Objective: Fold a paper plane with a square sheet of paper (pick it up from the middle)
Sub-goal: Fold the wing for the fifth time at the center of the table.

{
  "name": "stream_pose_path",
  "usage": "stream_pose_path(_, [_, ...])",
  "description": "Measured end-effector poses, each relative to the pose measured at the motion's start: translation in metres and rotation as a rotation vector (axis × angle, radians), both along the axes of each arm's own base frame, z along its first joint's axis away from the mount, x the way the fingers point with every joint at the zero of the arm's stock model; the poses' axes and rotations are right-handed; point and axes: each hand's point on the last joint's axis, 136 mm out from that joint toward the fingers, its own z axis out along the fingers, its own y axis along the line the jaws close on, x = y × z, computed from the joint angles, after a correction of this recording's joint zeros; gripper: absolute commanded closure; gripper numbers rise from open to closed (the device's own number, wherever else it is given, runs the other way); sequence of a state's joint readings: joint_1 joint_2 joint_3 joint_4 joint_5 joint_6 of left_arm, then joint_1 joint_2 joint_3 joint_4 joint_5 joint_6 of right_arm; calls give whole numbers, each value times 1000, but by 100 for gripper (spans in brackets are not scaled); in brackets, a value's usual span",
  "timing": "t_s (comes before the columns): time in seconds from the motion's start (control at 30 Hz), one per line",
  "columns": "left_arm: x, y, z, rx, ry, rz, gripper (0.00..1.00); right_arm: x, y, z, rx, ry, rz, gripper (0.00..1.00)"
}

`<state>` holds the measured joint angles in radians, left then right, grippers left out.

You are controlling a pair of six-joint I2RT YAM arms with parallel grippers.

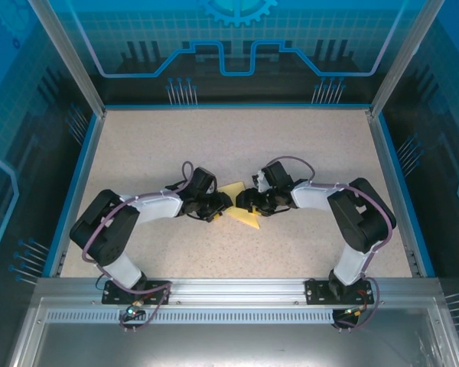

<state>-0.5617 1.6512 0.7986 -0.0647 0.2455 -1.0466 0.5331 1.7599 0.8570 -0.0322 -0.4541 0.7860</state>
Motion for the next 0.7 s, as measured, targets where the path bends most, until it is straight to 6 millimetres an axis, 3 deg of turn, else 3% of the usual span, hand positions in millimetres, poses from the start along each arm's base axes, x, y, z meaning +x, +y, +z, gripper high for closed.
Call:
stream_pose_path(0.4, [4,-4,-7,26,38,-12,46,1,-1,0,4,10,-12,31])
stream_pose_path(0.7, [8,-8,-9,25,35,-29,62,1,-1,0,4,8,-8,32])
